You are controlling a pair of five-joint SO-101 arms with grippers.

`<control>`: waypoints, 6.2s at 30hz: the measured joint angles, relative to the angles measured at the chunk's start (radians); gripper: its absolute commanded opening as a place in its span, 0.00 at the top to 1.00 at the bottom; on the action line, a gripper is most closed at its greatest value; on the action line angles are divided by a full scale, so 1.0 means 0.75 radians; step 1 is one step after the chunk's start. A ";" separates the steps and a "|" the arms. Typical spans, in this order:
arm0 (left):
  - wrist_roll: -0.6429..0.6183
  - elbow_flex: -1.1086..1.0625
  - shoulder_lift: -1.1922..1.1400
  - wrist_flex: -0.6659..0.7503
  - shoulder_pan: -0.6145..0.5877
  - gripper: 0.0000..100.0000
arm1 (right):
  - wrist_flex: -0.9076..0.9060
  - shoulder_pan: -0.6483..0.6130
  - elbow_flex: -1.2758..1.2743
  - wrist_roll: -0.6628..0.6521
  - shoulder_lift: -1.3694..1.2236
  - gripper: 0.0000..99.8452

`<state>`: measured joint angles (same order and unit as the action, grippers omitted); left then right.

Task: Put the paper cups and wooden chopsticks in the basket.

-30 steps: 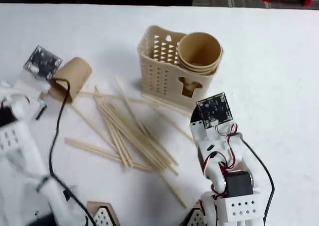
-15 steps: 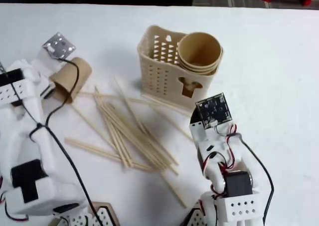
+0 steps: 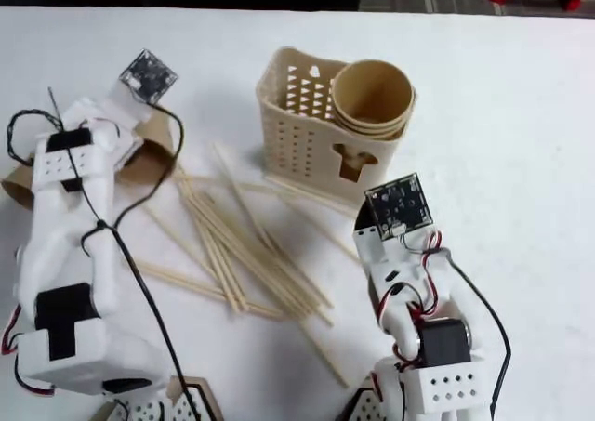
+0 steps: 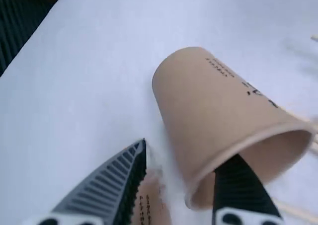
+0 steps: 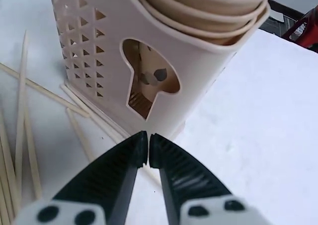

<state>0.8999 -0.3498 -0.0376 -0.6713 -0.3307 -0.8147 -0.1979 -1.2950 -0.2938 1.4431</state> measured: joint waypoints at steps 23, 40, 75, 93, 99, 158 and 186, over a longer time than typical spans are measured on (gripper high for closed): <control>-0.309 -0.205 0.305 -0.053 0.045 0.98 | 0.000 0.000 0.000 -0.008 0.000 0.98; -0.661 0.448 0.773 -0.947 0.477 0.98 | 0.012 0.117 -0.008 -0.008 0.002 0.98; -0.837 1.223 -0.014 -0.943 1.078 0.80 | 0.280 0.421 -0.117 0.139 0.002 0.98; -0.972 1.751 -0.419 -0.900 0.912 0.80 | 0.280 0.405 -0.117 0.139 0.002 0.98; -1.029 1.896 -0.450 -0.943 0.855 0.80 | 0.280 0.405 -0.117 0.139 0.002 0.98; 0.673 -0.092 0.333 -0.376 -0.636 0.80 | 0.280 0.405 -0.139 0.139 0.002 0.91; 0.577 -0.784 0.720 0.221 -0.293 0.80 | 0.280 0.368 -0.139 0.139 0.002 0.91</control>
<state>1.3326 -0.9375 0.5025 -0.5056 -0.5501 -0.6045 0.0783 -1.3993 -0.1895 1.4446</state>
